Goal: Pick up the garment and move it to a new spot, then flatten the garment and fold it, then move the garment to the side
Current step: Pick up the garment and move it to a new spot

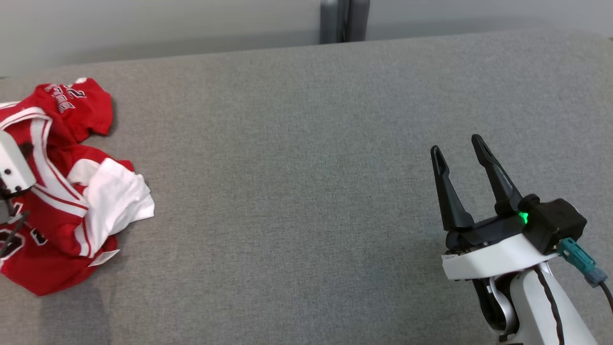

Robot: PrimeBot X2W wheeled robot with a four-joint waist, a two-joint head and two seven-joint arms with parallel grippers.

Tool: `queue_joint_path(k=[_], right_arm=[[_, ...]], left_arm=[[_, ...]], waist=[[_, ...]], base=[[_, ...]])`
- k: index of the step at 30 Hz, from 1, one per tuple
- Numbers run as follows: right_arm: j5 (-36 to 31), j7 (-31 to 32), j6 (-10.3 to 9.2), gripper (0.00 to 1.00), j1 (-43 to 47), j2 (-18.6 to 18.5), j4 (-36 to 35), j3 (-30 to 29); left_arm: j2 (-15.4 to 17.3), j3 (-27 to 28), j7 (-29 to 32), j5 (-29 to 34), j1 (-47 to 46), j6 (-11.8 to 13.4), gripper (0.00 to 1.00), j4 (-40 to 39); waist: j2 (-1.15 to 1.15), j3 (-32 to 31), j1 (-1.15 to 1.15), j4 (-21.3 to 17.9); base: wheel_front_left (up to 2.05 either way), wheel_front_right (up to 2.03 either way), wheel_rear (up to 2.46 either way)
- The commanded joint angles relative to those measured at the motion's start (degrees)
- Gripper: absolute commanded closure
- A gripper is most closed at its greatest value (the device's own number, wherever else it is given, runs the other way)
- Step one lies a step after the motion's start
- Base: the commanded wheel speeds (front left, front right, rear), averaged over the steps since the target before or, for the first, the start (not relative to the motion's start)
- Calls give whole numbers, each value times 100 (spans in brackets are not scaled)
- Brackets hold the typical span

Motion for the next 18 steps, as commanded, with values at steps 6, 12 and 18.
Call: queue_joint_path(k=[6,12,18], right_arm=[[169,-26,10,0,271,-25,-86,-44],[224,-24,9,0,453,-27,-103,-94],[292,-19,9,0,541,-26,-96,-85]], left_arm=[[13,-241,111,-787,327,-7,100,-1265],[-36,-489,211,-1450,723,-7,100,-2764],[-340,-652,421,-1771,1094,49,100,-3996]], waist=[[0,-484,0,184],[0,-724,0,126],[0,-842,0,-196]], base=[[0,0,0],[0,0,0],[0,0,0]])
